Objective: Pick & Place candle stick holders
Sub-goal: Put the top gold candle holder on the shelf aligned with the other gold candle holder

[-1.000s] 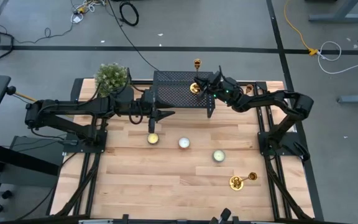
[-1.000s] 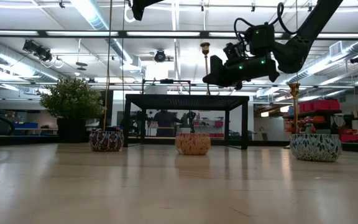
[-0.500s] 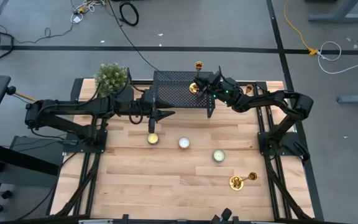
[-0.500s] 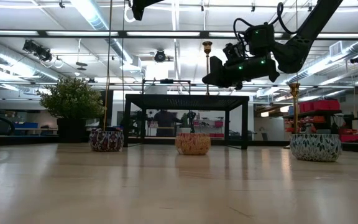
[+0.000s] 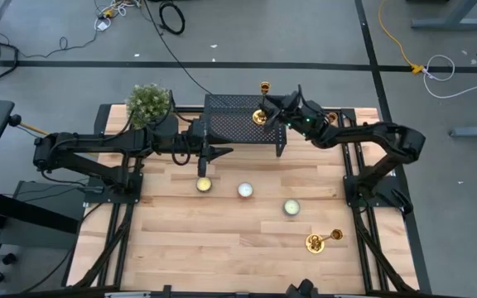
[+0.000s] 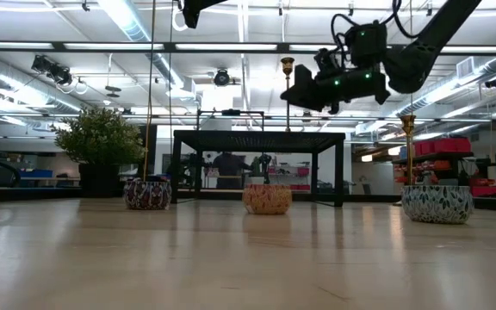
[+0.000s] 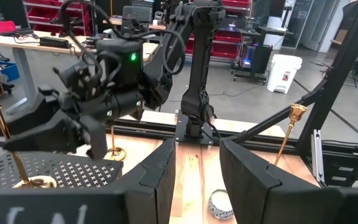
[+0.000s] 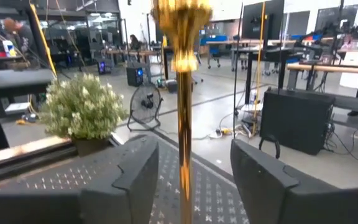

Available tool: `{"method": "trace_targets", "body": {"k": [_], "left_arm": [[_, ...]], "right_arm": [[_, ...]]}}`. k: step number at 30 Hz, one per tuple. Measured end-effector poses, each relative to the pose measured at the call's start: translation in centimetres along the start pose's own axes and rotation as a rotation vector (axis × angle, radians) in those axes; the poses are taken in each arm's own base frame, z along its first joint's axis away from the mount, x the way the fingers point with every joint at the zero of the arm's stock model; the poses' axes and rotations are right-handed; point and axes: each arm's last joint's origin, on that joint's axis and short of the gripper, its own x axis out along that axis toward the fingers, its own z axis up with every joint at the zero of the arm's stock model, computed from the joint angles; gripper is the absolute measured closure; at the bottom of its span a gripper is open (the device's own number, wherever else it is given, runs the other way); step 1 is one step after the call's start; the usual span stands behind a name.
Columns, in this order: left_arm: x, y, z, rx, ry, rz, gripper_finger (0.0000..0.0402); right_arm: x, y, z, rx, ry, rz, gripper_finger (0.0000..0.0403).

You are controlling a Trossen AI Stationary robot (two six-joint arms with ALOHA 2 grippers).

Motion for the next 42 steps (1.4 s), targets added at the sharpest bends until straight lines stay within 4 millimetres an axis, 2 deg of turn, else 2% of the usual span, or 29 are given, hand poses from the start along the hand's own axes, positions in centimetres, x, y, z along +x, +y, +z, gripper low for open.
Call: {"method": "trace_targets", "body": {"k": [6, 13, 22, 32, 42], "left_arm": [[0.0, 0.0, 0.0, 0.002, 0.0, 0.0, 0.0273], [0.0, 0.0, 0.0, 0.002, 0.0, 0.0, 0.0273], [0.0, 0.2, 0.0, 0.0, -0.001, 0.007, 0.0273], [0.0, 0.2, 0.0, 0.0, -0.001, 0.006, 0.0273], [0.0, 0.2, 0.0, 0.0, -0.001, 0.006, 0.0273]], "right_arm": [[-1.2, 0.2, 1.3, -0.013, 0.069, 0.007, 0.0195], [-2.9, 0.6, 3.2, -0.044, 0.083, 0.026, 0.0195], [-5.6, 0.4, 6.0, -0.004, 0.079, 0.026, 0.0195], [-8.5, 0.1, 7.2, 0.012, 0.162, 0.023, 0.0195], [-12.4, 0.7, 8.9, 0.033, 0.182, 0.07, 0.0195]]}}
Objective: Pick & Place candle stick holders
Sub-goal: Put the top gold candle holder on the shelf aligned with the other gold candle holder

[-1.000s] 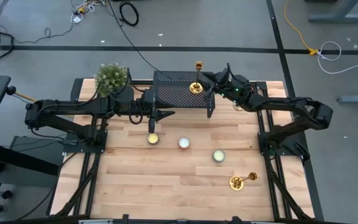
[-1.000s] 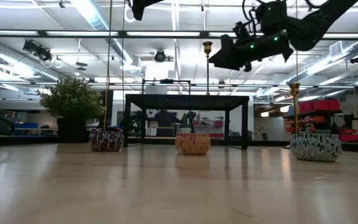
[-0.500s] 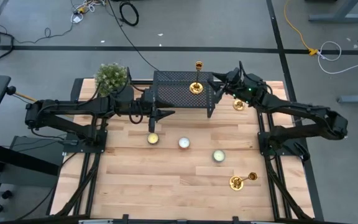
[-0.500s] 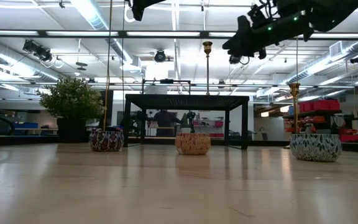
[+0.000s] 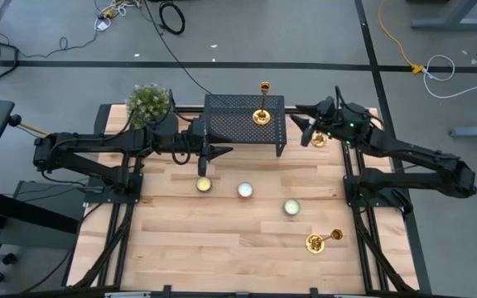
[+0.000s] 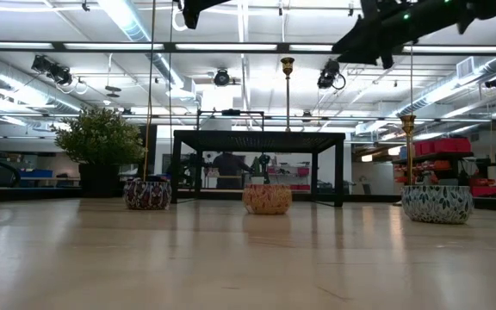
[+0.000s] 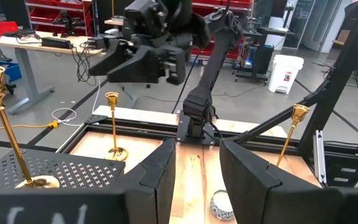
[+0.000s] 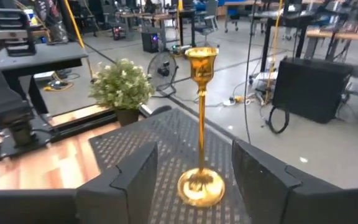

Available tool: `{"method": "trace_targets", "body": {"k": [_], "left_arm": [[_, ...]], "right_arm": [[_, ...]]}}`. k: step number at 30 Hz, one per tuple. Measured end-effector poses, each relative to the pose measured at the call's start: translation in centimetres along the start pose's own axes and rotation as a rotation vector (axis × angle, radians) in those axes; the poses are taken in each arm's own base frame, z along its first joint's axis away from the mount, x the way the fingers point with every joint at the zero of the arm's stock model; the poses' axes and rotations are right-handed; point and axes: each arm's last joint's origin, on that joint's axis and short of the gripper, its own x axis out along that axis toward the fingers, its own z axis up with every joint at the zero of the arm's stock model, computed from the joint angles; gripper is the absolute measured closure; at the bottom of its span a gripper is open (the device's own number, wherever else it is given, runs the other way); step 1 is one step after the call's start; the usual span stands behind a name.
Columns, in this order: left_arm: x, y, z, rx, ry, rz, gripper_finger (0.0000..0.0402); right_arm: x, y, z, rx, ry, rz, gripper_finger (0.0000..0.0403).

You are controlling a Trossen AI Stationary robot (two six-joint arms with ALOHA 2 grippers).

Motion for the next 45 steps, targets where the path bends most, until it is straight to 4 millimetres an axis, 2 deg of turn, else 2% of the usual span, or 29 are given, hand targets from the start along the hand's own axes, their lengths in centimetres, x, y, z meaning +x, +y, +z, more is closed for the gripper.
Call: {"method": "trace_targets", "body": {"k": [8, 14, 22, 34, 45], "left_arm": [[0.0, 0.0, 0.0, 0.001, 0.0, 0.0, 0.0273], [0.0, 0.0, 0.0, 0.002, 0.0, 0.0, 0.0273], [0.0, 0.1, 0.0, 0.002, -0.003, 0.034, 0.0273], [0.0, 0.1, 0.0, 0.001, -0.003, 0.036, 0.0273], [0.0, 0.1, 0.0, -0.002, -0.003, 0.037, 0.0273]], "right_arm": [[-3.0, 0.4, -0.5, 0.104, 0.094, 0.028, 0.0195], [-4.5, 0.6, -1.1, 0.129, 0.16, 0.043, 0.0195], [-4.9, 0.5, -1.8, 0.109, 0.232, -0.009, 0.0195], [-5.9, 0.0, -4.3, 0.169, 0.49, -0.127, 0.0195], [-6.8, -0.9, -5.4, 0.139, 0.57, -0.4, 0.0195]]}}
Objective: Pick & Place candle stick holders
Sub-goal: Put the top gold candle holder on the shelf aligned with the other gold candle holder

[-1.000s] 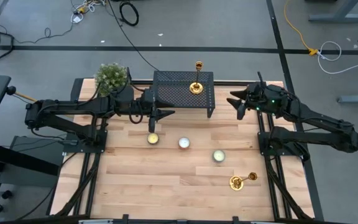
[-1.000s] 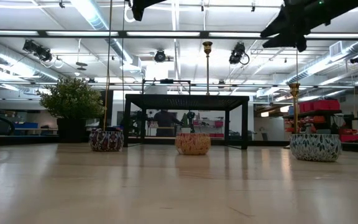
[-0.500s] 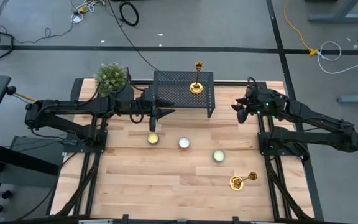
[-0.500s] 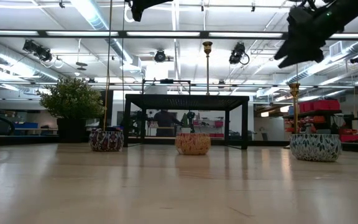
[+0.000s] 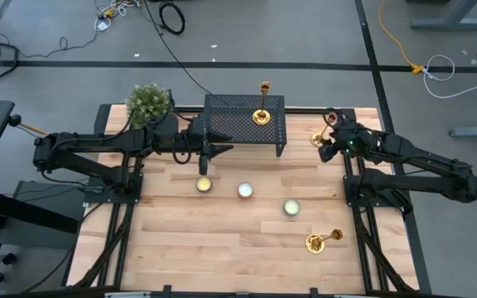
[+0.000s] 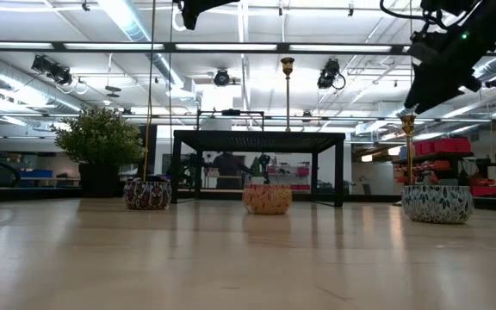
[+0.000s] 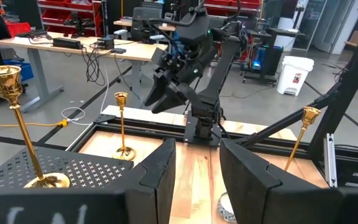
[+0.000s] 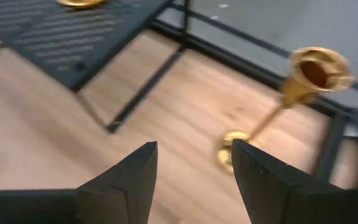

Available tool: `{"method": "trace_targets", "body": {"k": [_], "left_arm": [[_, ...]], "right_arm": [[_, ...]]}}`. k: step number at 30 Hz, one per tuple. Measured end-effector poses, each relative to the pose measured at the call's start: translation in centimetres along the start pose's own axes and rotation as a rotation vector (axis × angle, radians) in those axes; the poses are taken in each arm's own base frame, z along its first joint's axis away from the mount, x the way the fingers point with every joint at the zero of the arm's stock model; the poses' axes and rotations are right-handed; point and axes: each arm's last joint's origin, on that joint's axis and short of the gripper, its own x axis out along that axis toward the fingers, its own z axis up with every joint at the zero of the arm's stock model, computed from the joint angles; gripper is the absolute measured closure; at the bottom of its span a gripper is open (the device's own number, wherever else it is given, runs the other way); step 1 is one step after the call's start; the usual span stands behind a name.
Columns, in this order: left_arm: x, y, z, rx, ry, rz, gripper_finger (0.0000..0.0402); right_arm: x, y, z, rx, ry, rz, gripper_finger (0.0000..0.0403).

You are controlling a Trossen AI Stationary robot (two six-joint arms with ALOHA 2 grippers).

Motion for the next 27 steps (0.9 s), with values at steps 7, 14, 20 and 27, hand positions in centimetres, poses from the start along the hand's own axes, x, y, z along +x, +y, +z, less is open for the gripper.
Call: {"method": "trace_targets", "body": {"k": [7, 14, 20, 27], "left_arm": [[0.0, 0.0, 0.0, 0.001, 0.0, 0.0, 0.0273], [0.0, 0.0, 0.0, 0.002, 0.0, 0.001, 0.0273], [0.0, 0.0, 0.0, 0.002, -0.001, 0.008, 0.0273], [0.0, 0.0, 0.0, 0.002, -0.001, 0.008, 0.0273]], "right_arm": [[0.0, -0.5, 0.2, -0.011, -0.076, -0.182, 0.0195], [0.4, -0.7, 0.0, -0.082, -0.098, -0.267, 0.0195], [1.8, -0.2, -0.9, -0.078, -0.09, -0.202, 0.0195], [2.9, -0.2, -1.8, 0.015, -0.118, -0.236, 0.0195]]}}
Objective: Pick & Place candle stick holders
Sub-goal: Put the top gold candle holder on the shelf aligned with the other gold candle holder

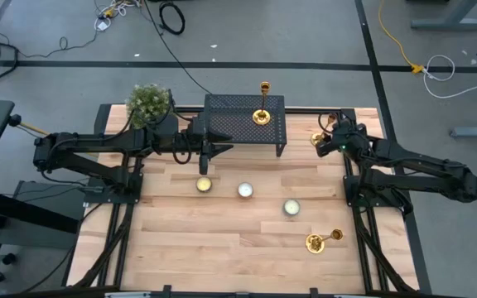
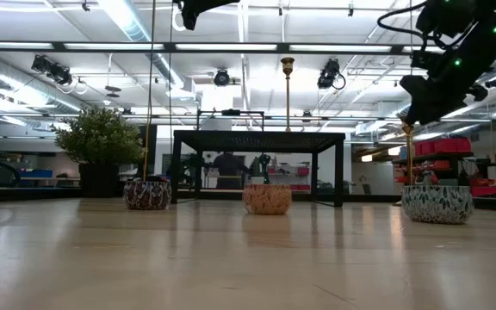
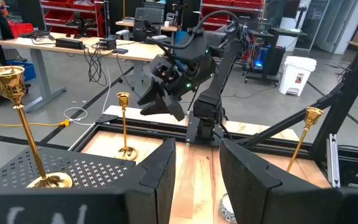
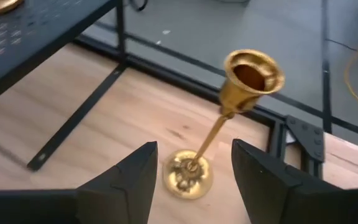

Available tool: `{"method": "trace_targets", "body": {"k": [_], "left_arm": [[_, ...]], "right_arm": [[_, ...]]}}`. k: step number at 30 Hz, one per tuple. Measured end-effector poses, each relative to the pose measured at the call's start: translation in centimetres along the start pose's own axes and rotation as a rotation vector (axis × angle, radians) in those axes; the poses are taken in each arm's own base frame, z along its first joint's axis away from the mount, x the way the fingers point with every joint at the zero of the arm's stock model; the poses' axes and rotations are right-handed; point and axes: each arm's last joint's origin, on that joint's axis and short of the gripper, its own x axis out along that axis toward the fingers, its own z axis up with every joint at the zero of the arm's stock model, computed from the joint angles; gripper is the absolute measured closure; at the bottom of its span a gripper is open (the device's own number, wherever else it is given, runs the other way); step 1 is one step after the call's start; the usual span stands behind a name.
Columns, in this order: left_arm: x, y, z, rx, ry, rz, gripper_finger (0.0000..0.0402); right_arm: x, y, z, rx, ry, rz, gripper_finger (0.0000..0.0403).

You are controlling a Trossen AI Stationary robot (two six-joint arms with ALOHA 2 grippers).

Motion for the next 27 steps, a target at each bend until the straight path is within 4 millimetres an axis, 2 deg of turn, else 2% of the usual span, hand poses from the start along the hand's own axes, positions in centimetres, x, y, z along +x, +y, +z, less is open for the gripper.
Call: {"method": "trace_targets", "body": {"k": [11, 27], "left_arm": [[0.0, 0.0, 0.0, 0.0, 0.0, 0.0, 0.0273], [0.0, 0.0, 0.0, 0.0, 0.0, 0.0, 0.0273]], "right_arm": [[0.2, 0.0, 1.1, 0.023, -0.134, -0.109, 0.0195], [2.4, 0.0, 2.0, 0.046, -0.114, -0.194, 0.0195]]}}
